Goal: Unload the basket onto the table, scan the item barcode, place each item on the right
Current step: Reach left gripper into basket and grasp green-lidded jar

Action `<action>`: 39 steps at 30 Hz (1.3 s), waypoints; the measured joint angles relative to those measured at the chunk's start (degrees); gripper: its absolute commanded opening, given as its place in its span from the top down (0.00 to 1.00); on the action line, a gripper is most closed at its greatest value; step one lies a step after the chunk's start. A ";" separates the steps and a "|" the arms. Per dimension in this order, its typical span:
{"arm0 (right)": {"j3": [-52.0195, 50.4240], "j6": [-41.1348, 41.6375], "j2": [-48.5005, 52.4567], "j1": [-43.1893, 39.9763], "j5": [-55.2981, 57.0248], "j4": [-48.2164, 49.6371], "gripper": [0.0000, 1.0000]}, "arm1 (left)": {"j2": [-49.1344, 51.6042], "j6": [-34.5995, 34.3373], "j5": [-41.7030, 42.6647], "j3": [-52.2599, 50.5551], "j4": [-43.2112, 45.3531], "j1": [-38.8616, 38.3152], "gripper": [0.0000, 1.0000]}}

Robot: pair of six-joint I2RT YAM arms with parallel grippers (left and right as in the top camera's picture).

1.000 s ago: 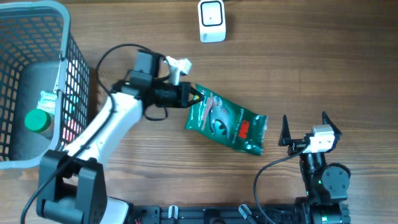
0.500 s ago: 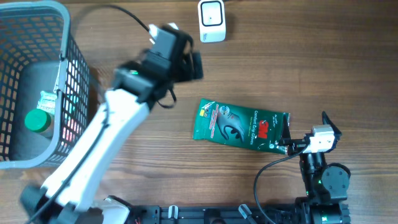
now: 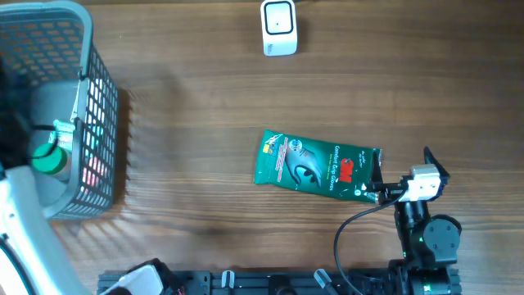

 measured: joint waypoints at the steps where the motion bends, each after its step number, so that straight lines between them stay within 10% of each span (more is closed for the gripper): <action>1: 0.00 0.00 0.00 0.00 0.00 0.02 0.00 | 1.73 -2.27 2.69 0.00 -0.35 4.31 0.00; 17: 0.00 0.00 0.00 0.00 0.00 0.02 0.00 | 30.93 -9.68 13.53 -0.02 -5.29 12.26 0.00; 39: 0.00 0.00 0.00 0.00 0.00 0.02 0.00 | 36.54 -10.01 10.64 -9.35 7.34 12.26 0.00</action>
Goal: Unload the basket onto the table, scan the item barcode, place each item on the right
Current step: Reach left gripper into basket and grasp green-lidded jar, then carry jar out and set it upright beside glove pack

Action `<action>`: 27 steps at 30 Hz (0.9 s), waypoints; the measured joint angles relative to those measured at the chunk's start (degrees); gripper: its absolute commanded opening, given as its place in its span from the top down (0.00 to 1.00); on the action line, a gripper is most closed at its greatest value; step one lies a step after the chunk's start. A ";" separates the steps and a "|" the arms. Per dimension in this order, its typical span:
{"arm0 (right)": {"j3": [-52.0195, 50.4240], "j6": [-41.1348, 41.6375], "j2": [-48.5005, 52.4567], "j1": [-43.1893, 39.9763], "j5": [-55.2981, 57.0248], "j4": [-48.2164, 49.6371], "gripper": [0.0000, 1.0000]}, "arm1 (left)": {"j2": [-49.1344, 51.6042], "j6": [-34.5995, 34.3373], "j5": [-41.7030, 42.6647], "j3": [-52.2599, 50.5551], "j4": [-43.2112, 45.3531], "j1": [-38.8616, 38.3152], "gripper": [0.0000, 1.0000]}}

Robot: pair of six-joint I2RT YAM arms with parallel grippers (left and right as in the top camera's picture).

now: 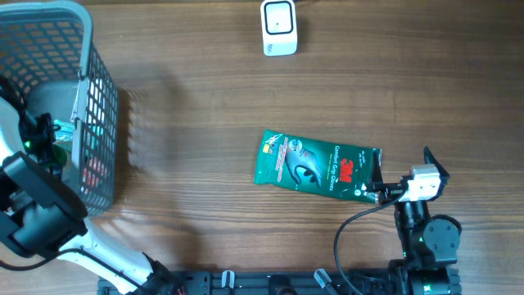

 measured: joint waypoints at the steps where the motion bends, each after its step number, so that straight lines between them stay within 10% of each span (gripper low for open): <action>1: 0.00 0.00 0.00 0.00 0.00 0.00 0.00 | 0.02 0.00 0.02 -0.98 0.63 0.00 0.00; 6: 0.00 0.00 0.00 0.00 0.00 0.00 0.00 | 0.02 -0.02 -0.02 -5.05 4.42 0.00 0.02; 17: 0.00 0.00 0.00 0.00 0.00 0.00 0.00 | -0.02 0.79 0.11 -7.04 4.26 0.00 0.41; 27: 0.00 0.00 0.00 0.00 0.00 -0.02 0.00 | -8.11 6.80 10.82 -2.21 0.94 0.00 0.45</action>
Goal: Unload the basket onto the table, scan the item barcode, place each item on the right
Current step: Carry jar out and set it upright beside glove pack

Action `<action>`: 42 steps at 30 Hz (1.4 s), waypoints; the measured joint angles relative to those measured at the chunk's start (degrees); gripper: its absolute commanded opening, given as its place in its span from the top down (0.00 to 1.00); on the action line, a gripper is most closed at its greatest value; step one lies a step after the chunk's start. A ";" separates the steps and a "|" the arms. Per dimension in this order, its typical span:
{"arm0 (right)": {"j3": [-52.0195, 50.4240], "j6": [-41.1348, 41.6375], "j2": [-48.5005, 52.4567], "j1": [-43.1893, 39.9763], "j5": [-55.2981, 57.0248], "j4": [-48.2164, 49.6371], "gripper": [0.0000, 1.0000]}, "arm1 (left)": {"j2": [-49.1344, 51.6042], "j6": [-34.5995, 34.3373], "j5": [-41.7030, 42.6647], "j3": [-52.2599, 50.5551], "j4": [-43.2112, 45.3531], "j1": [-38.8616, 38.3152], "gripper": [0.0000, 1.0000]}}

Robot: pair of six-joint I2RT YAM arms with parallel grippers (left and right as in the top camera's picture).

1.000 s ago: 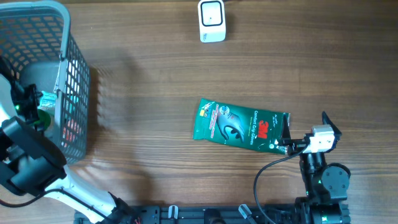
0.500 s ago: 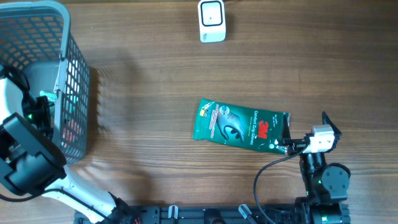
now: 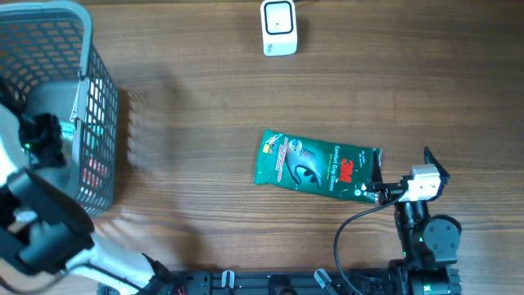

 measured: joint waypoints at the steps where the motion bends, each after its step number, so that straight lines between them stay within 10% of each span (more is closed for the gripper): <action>1: 0.00 0.00 0.00 0.00 0.00 0.02 0.00 | -2.54 0.48 2.08 1.07 -0.13 0.00 0.46; 8: 0.00 0.00 0.00 0.00 0.00 0.04 0.00 | -29.27 1.68 11.98 5.44 0.90 -3.04 0.47; 12: 0.00 0.00 0.02 0.00 0.00 0.09 0.00 | -41.40 5.33 8.46 6.56 0.57 -18.99 0.47; 22: 0.00 0.00 0.00 0.00 0.00 0.04 0.00 | -26.84 11.41 -8.46 -17.20 8.96 -64.06 0.46; 32: 0.00 0.00 0.00 0.00 0.00 0.02 0.00 | -4.81 -9.57 -8.09 -21.68 15.08 -68.54 0.38; 36: 0.00 0.00 0.00 0.00 0.00 0.02 0.00 | -4.70 -23.85 -6.88 -21.73 16.59 -66.99 0.00; 42: 0.00 0.00 0.00 0.00 0.00 -0.02 0.00 | -4.66 -29.16 -2.54 -17.81 18.73 -65.99 0.00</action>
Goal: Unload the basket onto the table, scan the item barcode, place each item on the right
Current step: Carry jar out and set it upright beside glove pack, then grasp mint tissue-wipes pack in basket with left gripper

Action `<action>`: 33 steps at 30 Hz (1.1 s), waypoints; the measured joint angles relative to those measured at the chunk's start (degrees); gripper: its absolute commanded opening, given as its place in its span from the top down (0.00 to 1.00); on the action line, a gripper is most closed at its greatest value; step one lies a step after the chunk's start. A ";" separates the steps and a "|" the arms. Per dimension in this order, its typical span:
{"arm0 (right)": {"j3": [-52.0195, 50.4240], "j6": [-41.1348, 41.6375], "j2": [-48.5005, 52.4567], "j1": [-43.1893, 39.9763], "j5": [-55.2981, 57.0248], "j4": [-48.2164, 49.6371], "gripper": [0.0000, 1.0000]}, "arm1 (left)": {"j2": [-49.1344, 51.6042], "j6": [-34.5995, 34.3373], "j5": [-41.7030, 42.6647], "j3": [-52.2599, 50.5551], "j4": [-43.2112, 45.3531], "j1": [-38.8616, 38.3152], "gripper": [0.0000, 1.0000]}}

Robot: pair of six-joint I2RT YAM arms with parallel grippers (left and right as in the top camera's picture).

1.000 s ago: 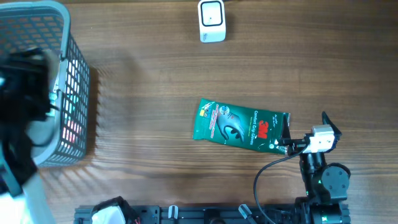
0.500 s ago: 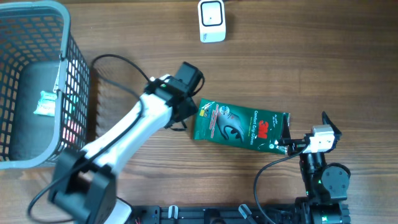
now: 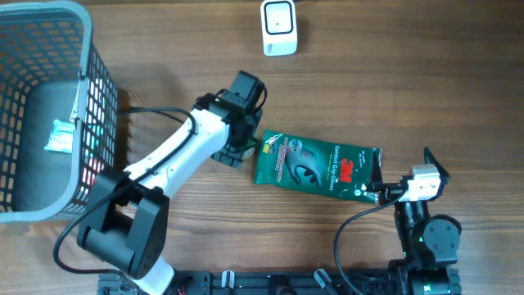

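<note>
A green 3M packet [image 3: 315,164] lies flat at the table's middle, its long side running left to right. My left gripper [image 3: 246,147] is low at the packet's left end, with the white arm stretching back toward the lower left. Its fingers are dark and small from overhead, so their state cannot be told. My right gripper [image 3: 378,187] rests at the packet's right end, and its jaws cannot be read either. The white barcode scanner [image 3: 278,28] stands at the far edge, above the packet.
A grey mesh basket [image 3: 97,123] fills the far left, holding a small pale packet [image 3: 59,136] and some coloured items along its right wall. The right arm's base [image 3: 426,242] sits at the near right edge.
My left arm has moved from over the basket at the far left to the green packet's left end. The packet and the right arm are where they were.
At all three earlier moments my left arm was over the basket at the far left, shifting only a little. The green packet lay at mid-table with the right gripper by its right end. Now the left gripper is at the packet's left end.
</note>
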 measured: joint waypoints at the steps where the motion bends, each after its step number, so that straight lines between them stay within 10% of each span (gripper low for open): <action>1: 0.00 0.00 0.02 0.00 -0.02 0.07 0.00 | 0.00 0.76 0.17 2.27 -2.47 0.00 0.00; 9: 0.00 -0.17 0.00 0.00 0.00 -0.02 0.00 | 0.20 15.28 -18.75 53.13 -38.77 2.05 0.00; 13: 0.00 -0.17 0.02 0.00 0.00 0.04 0.00 | -2.38 17.97 -35.19 72.81 -48.59 15.91 0.00; 23: 0.00 -0.17 0.02 0.04 0.00 0.04 0.00 | 0.81 20.79 -18.03 56.76 -47.30 56.48 0.00; 29: 0.00 -0.17 0.02 0.04 0.00 0.04 0.00 | 11.13 26.27 -14.29 38.58 -34.71 60.37 0.12; 33: 0.00 -0.17 0.00 0.04 0.00 0.02 0.00 | 17.77 33.22 -10.08 35.50 -30.82 60.37 0.00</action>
